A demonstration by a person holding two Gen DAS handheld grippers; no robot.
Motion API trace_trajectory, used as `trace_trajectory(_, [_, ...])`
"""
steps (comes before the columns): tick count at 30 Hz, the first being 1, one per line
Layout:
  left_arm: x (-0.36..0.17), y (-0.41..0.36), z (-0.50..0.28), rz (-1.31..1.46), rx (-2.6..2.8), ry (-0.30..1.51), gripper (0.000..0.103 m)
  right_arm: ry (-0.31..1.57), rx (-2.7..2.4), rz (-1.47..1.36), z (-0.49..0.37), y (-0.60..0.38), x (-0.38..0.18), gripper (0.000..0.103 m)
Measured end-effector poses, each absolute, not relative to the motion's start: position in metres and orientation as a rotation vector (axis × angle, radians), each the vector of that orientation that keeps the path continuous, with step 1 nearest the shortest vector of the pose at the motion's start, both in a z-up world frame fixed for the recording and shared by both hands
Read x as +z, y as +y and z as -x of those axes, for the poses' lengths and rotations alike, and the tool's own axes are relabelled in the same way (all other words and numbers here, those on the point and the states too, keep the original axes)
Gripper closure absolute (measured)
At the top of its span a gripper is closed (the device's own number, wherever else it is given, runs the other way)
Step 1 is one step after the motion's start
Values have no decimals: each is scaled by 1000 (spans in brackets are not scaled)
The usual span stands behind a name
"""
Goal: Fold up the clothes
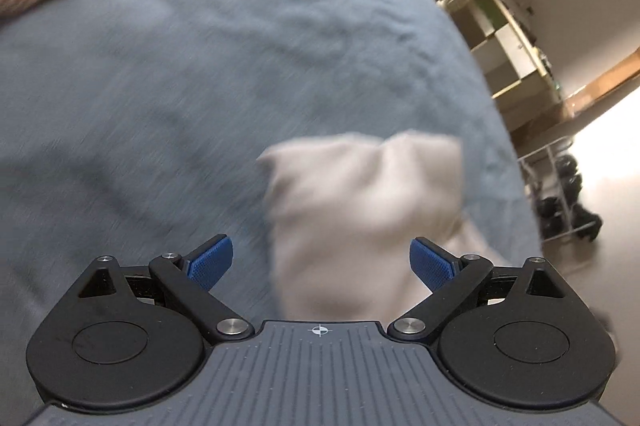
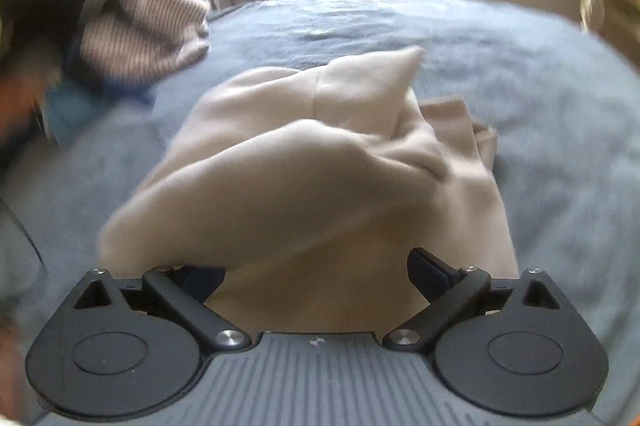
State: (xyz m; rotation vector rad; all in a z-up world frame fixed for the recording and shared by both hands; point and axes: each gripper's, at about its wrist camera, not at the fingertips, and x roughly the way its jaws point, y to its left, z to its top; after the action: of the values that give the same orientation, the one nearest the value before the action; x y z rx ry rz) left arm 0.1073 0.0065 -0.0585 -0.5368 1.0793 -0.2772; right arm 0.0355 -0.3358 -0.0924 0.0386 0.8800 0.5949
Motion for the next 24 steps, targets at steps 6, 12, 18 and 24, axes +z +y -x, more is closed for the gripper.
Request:
trace_trajectory(6, [-71,7,-61,449,-348,988,7,909,640,-490,-38,-377,-80,5])
trace_trajectory(12, [-80,-15,-38,329,-455,963,7,964,574,-686,-58,-390,-84,13])
trace_trajectory(18, [-90,-42,-19,188,-561,961,7,1096,510,-688,-79,-374,-100,37])
trace_trajectory(24, [-102,-60,-13,127,-547,960,8,1097,512,-594,-83,-354,-93,75])
